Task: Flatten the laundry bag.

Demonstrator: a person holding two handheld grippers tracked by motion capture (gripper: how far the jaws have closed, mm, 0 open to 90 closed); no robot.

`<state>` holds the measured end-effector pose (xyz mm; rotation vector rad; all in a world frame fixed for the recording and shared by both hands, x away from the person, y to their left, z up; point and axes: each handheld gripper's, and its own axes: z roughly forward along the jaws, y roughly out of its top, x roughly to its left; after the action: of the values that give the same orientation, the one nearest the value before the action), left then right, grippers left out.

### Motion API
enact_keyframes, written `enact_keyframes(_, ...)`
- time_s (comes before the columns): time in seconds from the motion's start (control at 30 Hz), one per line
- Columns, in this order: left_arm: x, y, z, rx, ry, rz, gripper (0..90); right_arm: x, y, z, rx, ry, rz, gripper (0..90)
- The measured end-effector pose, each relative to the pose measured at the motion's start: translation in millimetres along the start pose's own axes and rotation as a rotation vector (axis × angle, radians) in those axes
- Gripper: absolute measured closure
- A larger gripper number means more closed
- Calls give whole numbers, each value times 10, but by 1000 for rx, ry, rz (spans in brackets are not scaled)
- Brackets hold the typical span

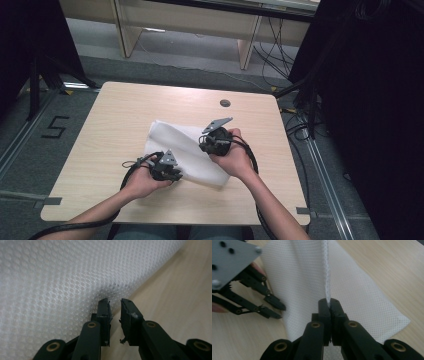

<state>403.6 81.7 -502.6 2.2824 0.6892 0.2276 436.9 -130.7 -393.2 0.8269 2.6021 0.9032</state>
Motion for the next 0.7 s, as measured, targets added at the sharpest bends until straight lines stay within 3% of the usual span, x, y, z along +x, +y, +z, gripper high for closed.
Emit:
enact_keyframes(0.17, 92, 12, 40, -23, 45, -24, 752, 48, 13, -38, -13, 4, 16, 899)
enact_keyframes(0.23, 116, 12, 43, -27, 59, -13, 739, 56, 19, -60, -15, 6, -1, 898)
enact_keyframes(0.37, 104, -2, 19, -19, 45, -13, 728, 64, 11, -43, -27, 9, -14, 898)
enact_keyframes(0.4, 91, -3, -20, -18, 37, -4, 718, 64, 9, -45, -16, 26, -18, 898)
enact_keyframes(0.47, 84, -25, -118, -16, 30, 2, 701, 81, -3, -43, -12, 20, -21, 898)
enact_keyframes(0.5, 79, -65, -244, -11, 20, 10, 695, 103, -19, -47, -10, 15, -7, 898)
enact_keyframes(0.53, 79, -65, -244, -11, 20, 10, 692, 107, -26, -44, -14, 12, -10, 899)
enact_keyframes(0.57, 99, -137, -399, -3, 17, 8, 688, 110, -30, -46, -8, 15, -6, 899)
enact_keyframes(0.7, 139, -317, -645, -8, 36, -26, 684, 106, -29, -54, -12, 8, -15, 898)
